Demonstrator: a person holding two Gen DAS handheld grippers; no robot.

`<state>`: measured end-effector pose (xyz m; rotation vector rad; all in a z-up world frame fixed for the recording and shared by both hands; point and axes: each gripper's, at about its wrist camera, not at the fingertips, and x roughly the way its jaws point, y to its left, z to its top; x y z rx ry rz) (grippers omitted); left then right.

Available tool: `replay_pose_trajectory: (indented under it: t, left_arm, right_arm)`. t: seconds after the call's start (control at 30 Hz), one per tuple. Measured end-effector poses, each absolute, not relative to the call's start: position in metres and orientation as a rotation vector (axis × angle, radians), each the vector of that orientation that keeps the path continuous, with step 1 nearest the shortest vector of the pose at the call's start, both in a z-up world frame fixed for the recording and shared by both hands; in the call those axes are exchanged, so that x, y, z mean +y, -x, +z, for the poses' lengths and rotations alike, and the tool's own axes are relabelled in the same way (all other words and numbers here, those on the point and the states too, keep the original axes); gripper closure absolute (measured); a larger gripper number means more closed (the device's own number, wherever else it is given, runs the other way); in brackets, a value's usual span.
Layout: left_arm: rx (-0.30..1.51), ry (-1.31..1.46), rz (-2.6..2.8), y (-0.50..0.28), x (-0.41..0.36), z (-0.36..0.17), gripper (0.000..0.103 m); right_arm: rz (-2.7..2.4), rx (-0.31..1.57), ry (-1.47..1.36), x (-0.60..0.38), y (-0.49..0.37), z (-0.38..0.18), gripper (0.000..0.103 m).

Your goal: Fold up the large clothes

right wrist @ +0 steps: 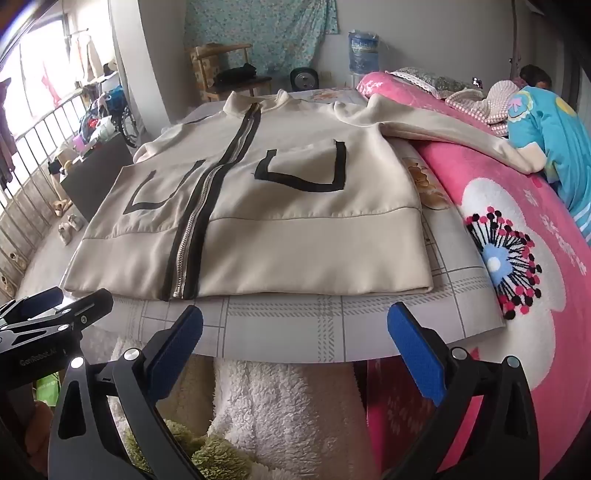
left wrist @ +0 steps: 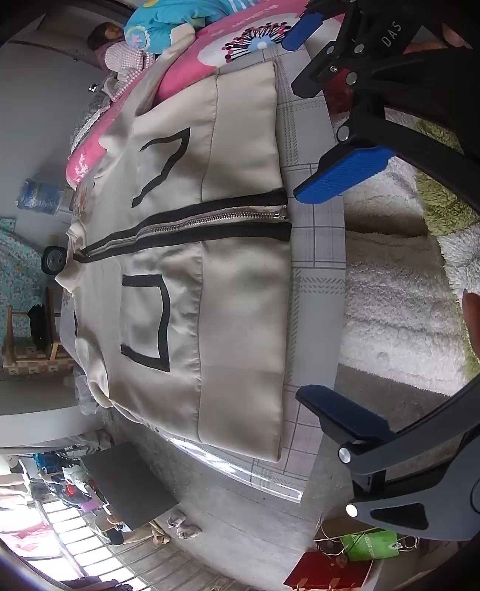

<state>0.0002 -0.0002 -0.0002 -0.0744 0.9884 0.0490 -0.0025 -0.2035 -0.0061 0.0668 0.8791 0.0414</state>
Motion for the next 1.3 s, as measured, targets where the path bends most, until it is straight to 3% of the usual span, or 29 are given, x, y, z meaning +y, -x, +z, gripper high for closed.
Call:
replay_pose_trajectory:
  t: [1.3]
  left_arm:
    - [0.969,0.084,0.071,0.0007,0.0067,0.0052,0.008]
  right_arm:
    - [0.042,0.892,-0.04,-0.1993,-0.0002,-0.0053,0.005]
